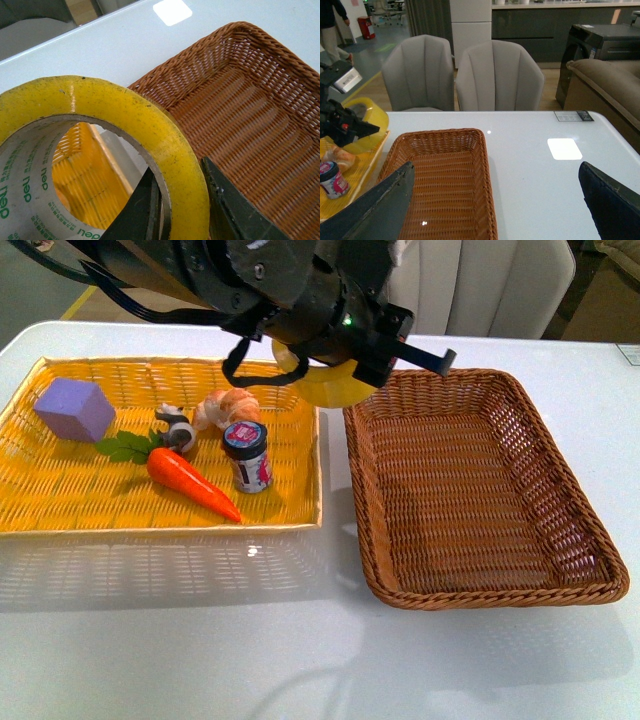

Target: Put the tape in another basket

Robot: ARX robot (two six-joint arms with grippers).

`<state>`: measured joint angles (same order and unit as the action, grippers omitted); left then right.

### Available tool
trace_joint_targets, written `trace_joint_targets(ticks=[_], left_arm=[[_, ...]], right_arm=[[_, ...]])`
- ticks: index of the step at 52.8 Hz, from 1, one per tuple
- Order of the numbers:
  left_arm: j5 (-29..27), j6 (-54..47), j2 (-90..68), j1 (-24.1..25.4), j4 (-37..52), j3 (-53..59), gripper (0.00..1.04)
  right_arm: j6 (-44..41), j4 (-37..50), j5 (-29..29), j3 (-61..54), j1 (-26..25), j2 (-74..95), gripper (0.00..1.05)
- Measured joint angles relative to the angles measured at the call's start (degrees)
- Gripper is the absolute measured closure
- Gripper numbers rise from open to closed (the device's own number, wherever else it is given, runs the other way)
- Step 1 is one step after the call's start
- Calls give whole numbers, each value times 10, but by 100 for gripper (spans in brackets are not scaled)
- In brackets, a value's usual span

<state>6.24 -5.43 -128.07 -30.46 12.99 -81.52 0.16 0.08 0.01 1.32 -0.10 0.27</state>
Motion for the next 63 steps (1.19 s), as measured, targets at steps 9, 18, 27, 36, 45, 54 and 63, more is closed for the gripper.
trace_joint_targets(ticks=[9, 18, 27, 36, 45, 54, 63], left_arm=[[11, 2, -17, -30, -9, -20, 88], [21, 17, -27, -53, -11, -33, 88], [24, 35, -42, -77, -11, -45, 88], [28, 43, -53, -88, -16, -45, 88], [22, 49, -62, -88, -18, -50, 88], [11, 51, -70, -87, -21, -56, 59], [10, 51, -70, -87, -19, -56, 34]], right_arm=[[0, 0, 0, 0, 0, 0, 9], [0, 0, 0, 0, 0, 0, 9], [0, 0, 0, 0, 0, 0, 9], [0, 0, 0, 0, 0, 0, 9], [0, 0, 0, 0, 0, 0, 9], [0, 0, 0, 0, 0, 0, 9], [0, 0, 0, 0, 0, 0, 9]])
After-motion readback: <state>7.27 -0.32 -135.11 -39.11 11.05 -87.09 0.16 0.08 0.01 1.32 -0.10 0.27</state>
